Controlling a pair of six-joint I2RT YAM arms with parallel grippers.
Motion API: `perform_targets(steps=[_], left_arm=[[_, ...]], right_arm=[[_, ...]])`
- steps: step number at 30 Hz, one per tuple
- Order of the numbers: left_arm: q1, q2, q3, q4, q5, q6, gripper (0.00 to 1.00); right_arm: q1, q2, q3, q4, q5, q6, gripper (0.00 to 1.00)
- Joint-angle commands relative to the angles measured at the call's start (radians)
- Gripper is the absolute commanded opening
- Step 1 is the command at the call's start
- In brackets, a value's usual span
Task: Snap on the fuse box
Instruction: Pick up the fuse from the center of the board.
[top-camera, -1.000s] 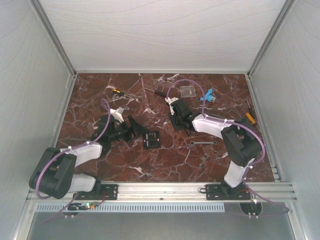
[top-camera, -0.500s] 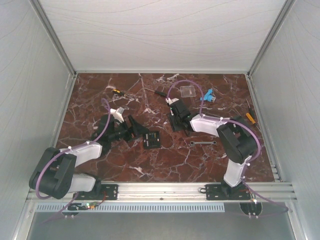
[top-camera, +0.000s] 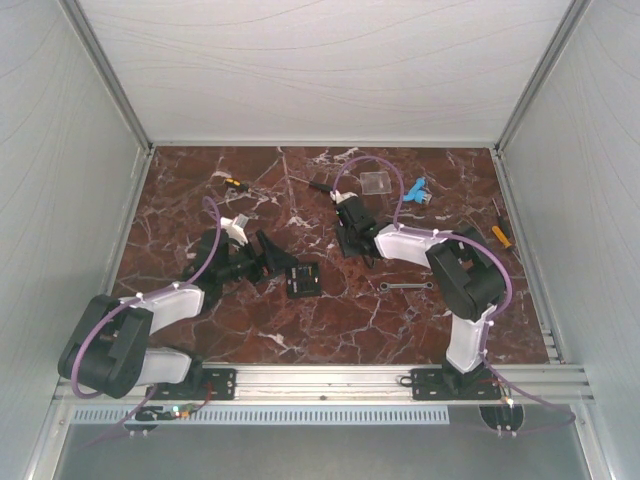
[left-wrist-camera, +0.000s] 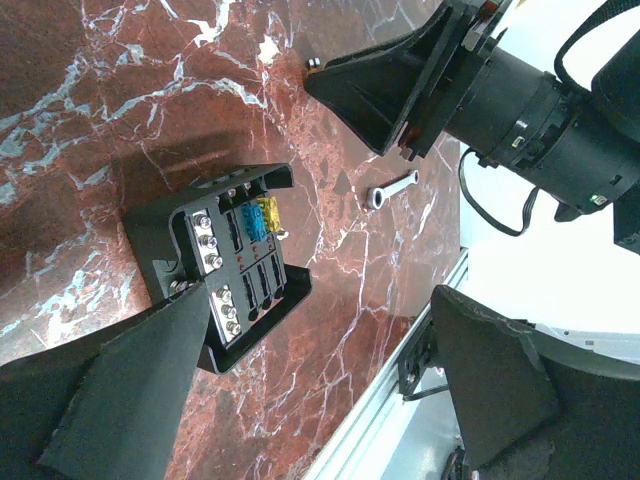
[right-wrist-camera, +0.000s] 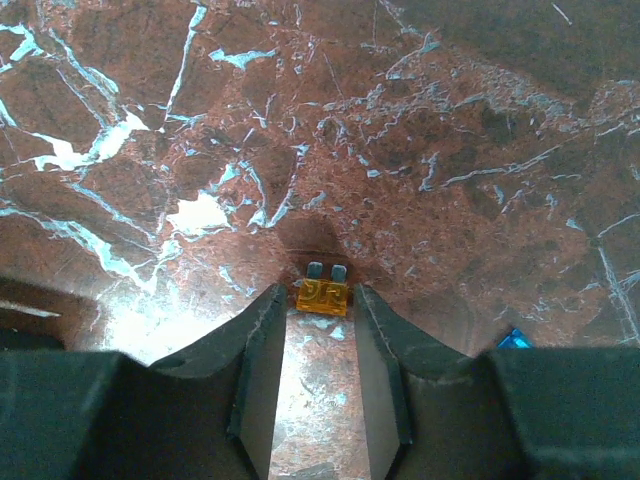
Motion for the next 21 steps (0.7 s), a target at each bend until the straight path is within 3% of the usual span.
perform_targets(steps=[1, 11, 16, 21], left_arm=[[0.004, -0.020, 0.039, 0.022, 0.008, 0.003, 0.92], [0.004, -0.021, 0.041, 0.025, 0.013, -0.005, 0.92], [0.004, -0.024, 0.038, 0.033, 0.026, -0.015, 0.91], [0.005, -0.026, 0.042, 0.035, 0.033, -0.021, 0.91]], right_arm=[[0.007, 0.020, 0.018, -0.035, 0.033, 0.026, 0.29], [0.015, -0.019, -0.001, -0.036, 0.027, 0.023, 0.20], [0.018, -0.069, -0.030, -0.004, -0.015, 0.000, 0.12], [0.018, -0.132, -0.068, 0.041, -0.097, -0.047, 0.11]])
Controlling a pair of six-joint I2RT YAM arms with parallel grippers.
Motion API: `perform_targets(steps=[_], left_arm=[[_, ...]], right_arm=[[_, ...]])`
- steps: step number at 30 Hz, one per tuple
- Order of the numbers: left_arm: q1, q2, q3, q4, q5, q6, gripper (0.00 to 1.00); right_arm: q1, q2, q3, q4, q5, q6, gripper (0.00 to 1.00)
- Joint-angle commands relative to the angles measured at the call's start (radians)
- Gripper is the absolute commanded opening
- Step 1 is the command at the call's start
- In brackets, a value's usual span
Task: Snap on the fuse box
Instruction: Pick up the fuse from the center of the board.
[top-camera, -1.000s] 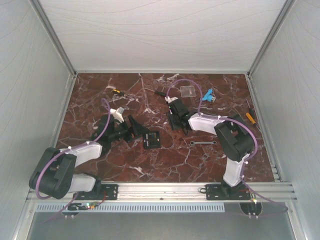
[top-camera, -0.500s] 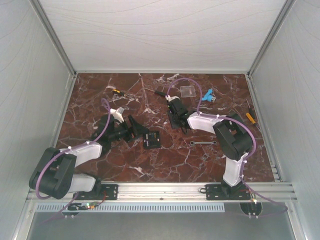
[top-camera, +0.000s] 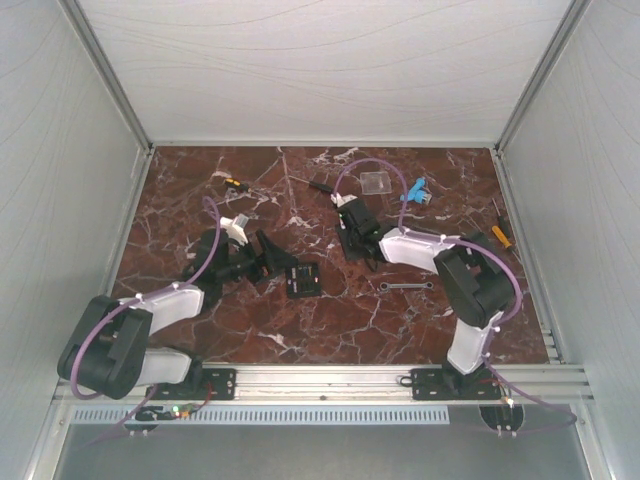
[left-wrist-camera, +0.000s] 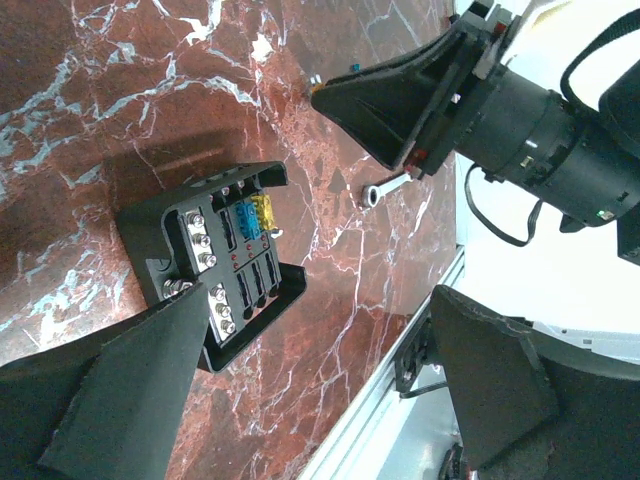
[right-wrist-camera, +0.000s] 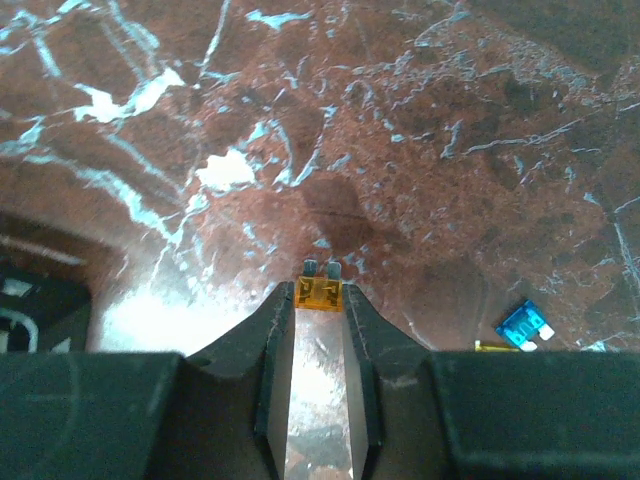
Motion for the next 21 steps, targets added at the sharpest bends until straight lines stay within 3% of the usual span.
perform_targets(steps=[1, 5, 11, 21], left_arm=[[0.007, -0.021, 0.044, 0.037, 0.034, -0.020, 0.91], [0.018, -0.008, 0.046, 0.075, 0.081, -0.056, 0.87], [0.019, 0.031, 0.083, 0.107, 0.144, -0.085, 0.73], [-0.006, 0.110, 0.094, 0.244, 0.216, -0.178, 0.54]], right_arm=[[0.010, -0.103, -0.041, 0.061, -0.104, -0.060, 0.10], [0.016, -0.187, -0.093, 0.126, -0.199, -0.126, 0.11], [0.049, -0.310, -0.192, 0.258, -0.340, -0.223, 0.11], [0.121, -0.385, -0.252, 0.358, -0.455, -0.314, 0.12]])
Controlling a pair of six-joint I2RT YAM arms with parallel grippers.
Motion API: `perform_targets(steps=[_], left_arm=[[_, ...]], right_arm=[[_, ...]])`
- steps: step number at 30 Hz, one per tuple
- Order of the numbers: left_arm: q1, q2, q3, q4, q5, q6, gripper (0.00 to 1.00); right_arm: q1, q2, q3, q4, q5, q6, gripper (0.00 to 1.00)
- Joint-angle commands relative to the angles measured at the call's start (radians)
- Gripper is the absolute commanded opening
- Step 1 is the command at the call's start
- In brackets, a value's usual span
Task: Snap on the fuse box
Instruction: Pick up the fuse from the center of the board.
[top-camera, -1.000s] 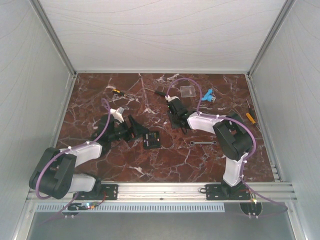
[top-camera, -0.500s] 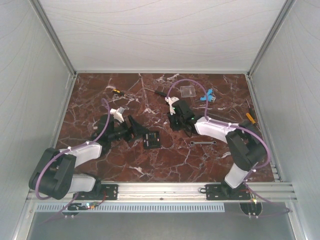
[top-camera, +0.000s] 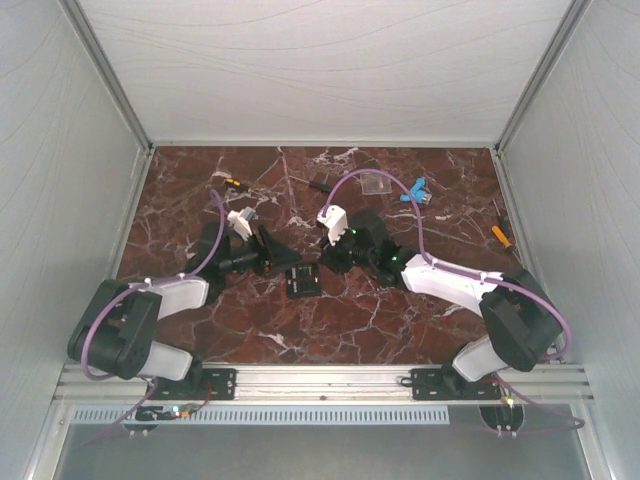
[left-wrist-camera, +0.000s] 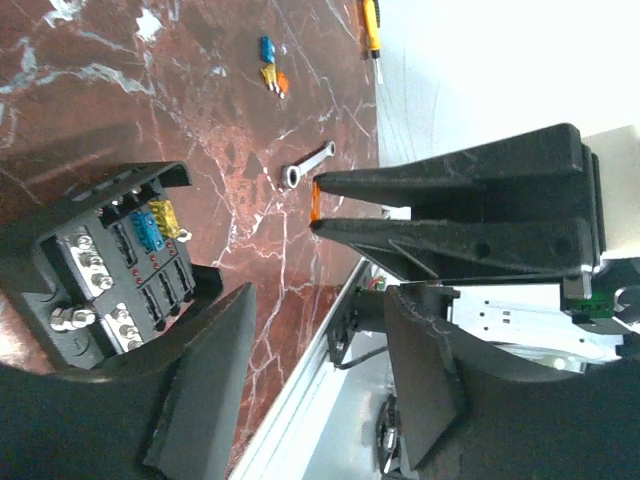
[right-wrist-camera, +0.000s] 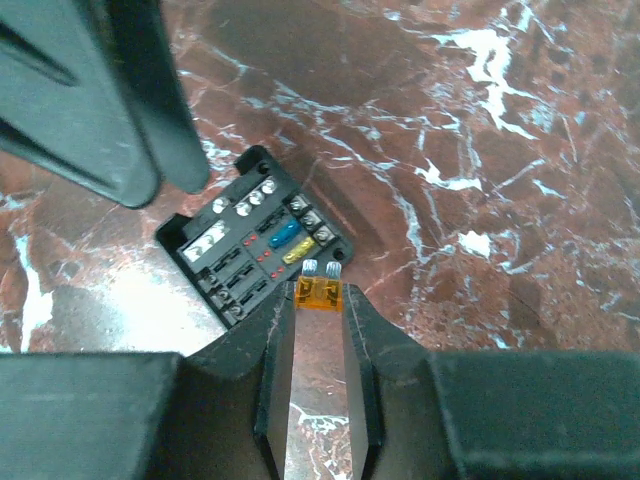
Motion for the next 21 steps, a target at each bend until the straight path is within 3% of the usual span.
perform_targets(steps=[1, 9, 21], left_arm=[[-0.025, 0.023, 0.044, 0.105, 0.042, -0.046, 0.53], [-0.057, 0.072, 0.039, 0.202, 0.038, -0.092, 0.38], [-0.088, 0.082, 0.044, 0.194, 0.011, -0.081, 0.30]], right_arm=[[0.032, -0.056, -0.025, 0.100, -0.072, -0.053, 0.12], [0.071, -0.085, -0.051, 0.148, -0.106, -0.108, 0.12], [0.077, -0.088, -0.061, 0.173, -0.118, -0.106, 0.11]])
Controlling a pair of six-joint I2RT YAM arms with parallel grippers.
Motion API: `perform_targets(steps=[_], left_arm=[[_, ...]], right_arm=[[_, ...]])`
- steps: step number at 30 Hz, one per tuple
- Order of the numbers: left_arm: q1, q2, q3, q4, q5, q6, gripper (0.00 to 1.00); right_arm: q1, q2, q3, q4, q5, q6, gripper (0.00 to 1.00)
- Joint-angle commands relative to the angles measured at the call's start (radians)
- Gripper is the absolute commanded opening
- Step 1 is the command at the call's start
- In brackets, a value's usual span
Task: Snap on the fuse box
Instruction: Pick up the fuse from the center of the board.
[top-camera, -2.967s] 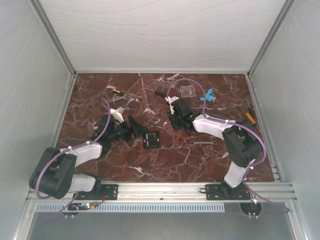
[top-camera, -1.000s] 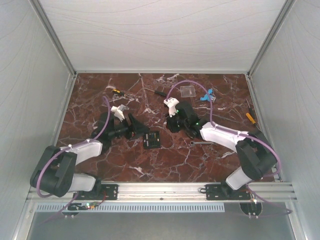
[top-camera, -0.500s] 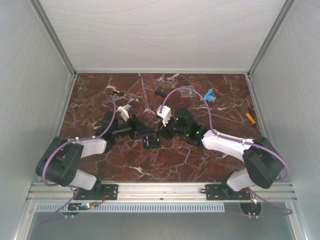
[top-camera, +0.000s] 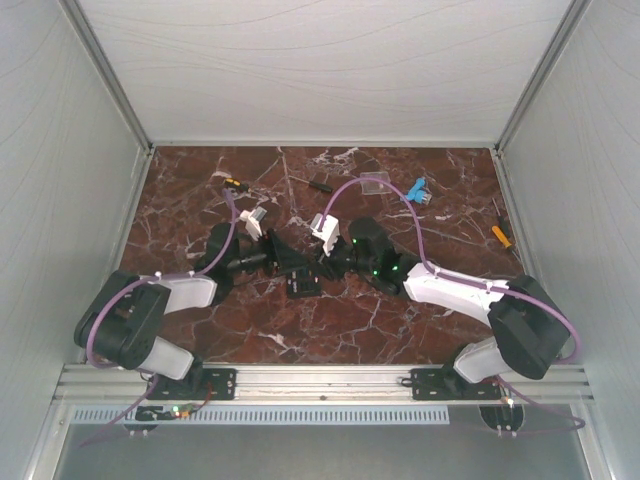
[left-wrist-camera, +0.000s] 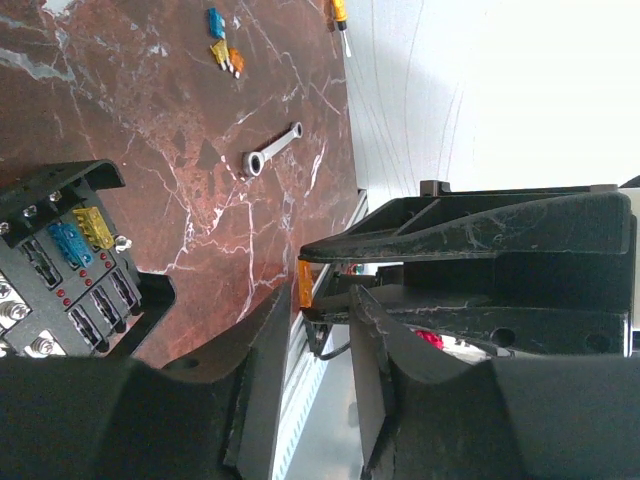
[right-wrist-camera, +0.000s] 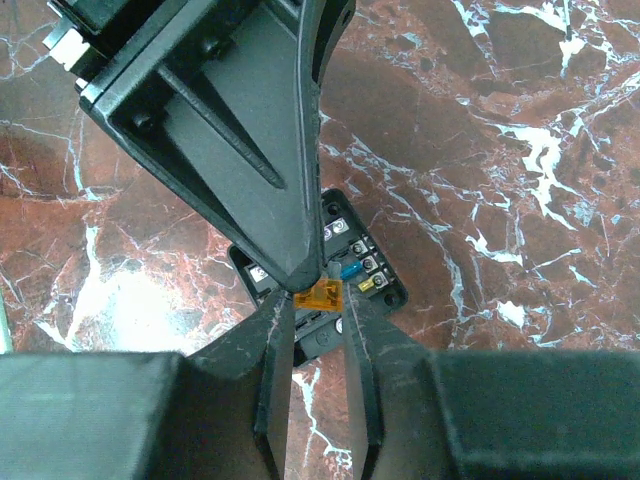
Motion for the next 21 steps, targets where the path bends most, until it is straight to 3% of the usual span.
perform_targets(steps=[1, 6, 11, 13, 21], left_arm=[[-0.011, 0.012, 0.033, 0.058, -0.010, -0.004, 0.29], [-0.015, 0.013, 0.034, 0.057, -0.017, 0.000, 0.21], [-0.022, -0.005, 0.032, 0.062, -0.011, 0.004, 0.00], [-0.021, -0.015, 0.029, 0.059, -0.013, 0.006, 0.00], [-0.020, -0.063, -0.020, 0.174, -0.030, -0.043, 0.00]], right_arm=[[0.008, -0.032, -0.010, 0.063, -0.021, -0.015, 0.11], [0.009, -0.034, -0.013, 0.068, -0.032, -0.013, 0.11], [0.009, -0.039, -0.013, 0.073, -0.036, -0.005, 0.11], [0.010, -0.043, -0.016, 0.081, -0.037, 0.000, 0.12], [0.008, -0.096, -0.035, 0.118, 0.002, 0.084, 0.40]])
